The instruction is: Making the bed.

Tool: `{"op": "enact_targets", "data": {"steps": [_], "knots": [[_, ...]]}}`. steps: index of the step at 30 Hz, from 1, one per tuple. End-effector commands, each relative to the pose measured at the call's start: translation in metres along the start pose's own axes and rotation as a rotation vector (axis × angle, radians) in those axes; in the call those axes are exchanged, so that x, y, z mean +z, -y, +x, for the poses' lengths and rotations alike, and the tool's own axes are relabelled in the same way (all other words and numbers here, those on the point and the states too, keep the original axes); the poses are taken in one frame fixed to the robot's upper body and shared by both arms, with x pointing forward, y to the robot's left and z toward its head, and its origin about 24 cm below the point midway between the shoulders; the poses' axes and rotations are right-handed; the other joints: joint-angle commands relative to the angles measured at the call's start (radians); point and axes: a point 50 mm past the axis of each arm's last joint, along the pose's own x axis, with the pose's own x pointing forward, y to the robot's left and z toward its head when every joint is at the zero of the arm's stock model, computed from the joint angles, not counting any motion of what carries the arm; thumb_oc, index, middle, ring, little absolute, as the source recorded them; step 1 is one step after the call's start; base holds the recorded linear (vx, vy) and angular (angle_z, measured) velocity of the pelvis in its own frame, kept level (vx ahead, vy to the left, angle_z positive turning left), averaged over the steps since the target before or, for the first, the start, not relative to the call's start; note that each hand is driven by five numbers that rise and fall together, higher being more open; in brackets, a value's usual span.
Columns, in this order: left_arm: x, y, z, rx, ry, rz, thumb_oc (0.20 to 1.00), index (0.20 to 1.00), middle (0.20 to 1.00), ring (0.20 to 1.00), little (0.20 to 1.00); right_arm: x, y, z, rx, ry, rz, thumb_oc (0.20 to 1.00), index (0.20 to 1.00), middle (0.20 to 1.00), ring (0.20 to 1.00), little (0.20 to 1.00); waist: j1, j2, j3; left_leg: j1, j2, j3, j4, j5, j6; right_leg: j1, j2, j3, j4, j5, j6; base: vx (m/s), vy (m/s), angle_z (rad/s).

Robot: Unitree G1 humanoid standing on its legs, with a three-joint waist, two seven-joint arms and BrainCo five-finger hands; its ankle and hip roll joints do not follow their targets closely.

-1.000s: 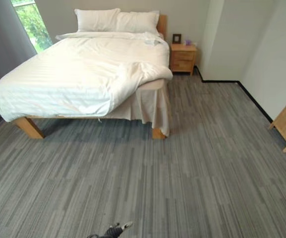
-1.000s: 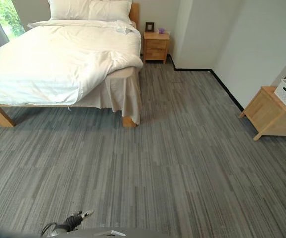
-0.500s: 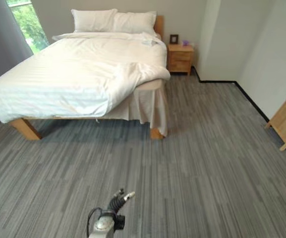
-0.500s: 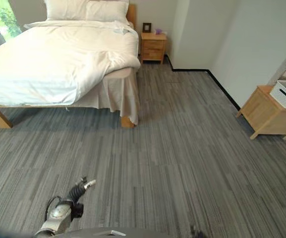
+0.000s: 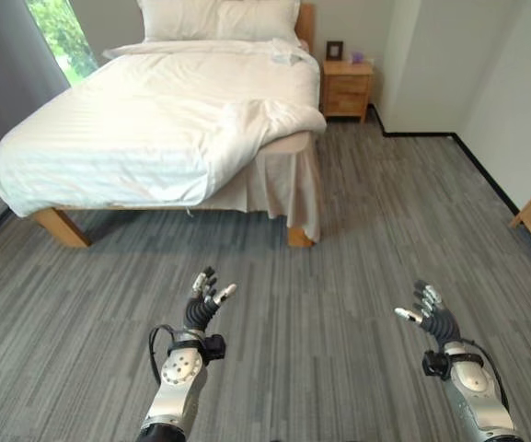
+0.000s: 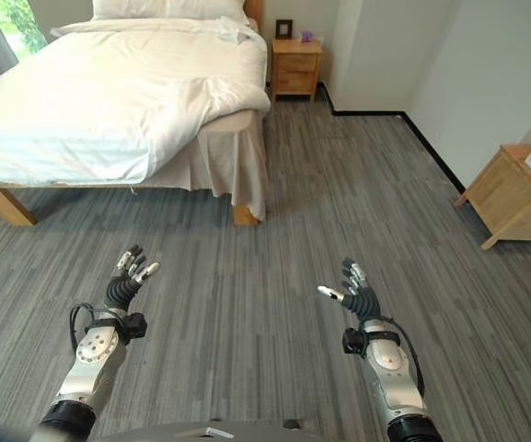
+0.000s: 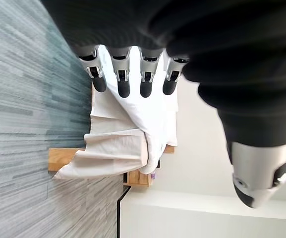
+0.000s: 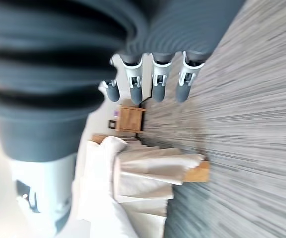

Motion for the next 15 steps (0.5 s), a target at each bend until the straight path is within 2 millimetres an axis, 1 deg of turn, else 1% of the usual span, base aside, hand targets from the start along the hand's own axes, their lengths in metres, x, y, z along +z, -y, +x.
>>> {"op": "enact_targets", "data": {"steps": [1, 3, 8, 15], "knots": [[0.022, -0.005, 0.016, 0.004, 0.098, -0.016, 1.0, 1.0, 1.0, 1.0, 1.0, 0.016, -0.007, 0.007, 0.046, 0.092, -0.043, 1.0, 1.0, 1.0, 1.0, 1.0, -0.001, -0.055, -0.002, 0.007, -0.049, -0.01, 0.006, -0.025, 0.03, 0.037, -0.023, -0.009, 0.022, -0.007, 0.003, 0.0, 0.0, 0.0], [0.019, -0.009, 0.013, 0.014, 0.091, -0.023, 1.0, 1.0, 1.0, 1.0, 1.0, 0.011, -0.007, 0.004, 0.053, 0.07, -0.042, 1.0, 1.0, 1.0, 1.0, 1.0, -0.001, -0.056, 0.007, 0.003, -0.049, -0.008, 0.006, -0.023, 0.032, 0.032, -0.023, -0.007, 0.022, -0.004, 0.005, 0.01, 0.004, -0.04], [0.02, -0.013, 0.011, 0.016, 0.091, 0.003, 1.0, 1.0, 1.0, 1.0, 1.0, 0.01, -0.004, 0.004, 0.046, 0.06, -0.053, 1.0, 1.0, 1.0, 1.0, 1.0, -0.001, -0.055, 0.012, -0.003, -0.052, -0.006, 0.006, -0.021, 0.034, 0.025, -0.026, -0.005, 0.023, -0.001, 0.009, 0.01, 0.015, -0.03], [0.025, -0.017, 0.013, 0.045, 0.114, -0.002, 1.0, 1.0, 1.0, 1.0, 1.0, 0.017, -0.008, 0.011, 0.054, 0.079, -0.053, 1.0, 1.0, 1.0, 1.0, 1.0, 0.004, -0.057, 0.022, -0.024, -0.061, 0.004, 0.006, -0.017, 0.041, 0.005, -0.034, 0.002, 0.027, 0.01, 0.018, 0.01, 0.041, -0.04]]}}
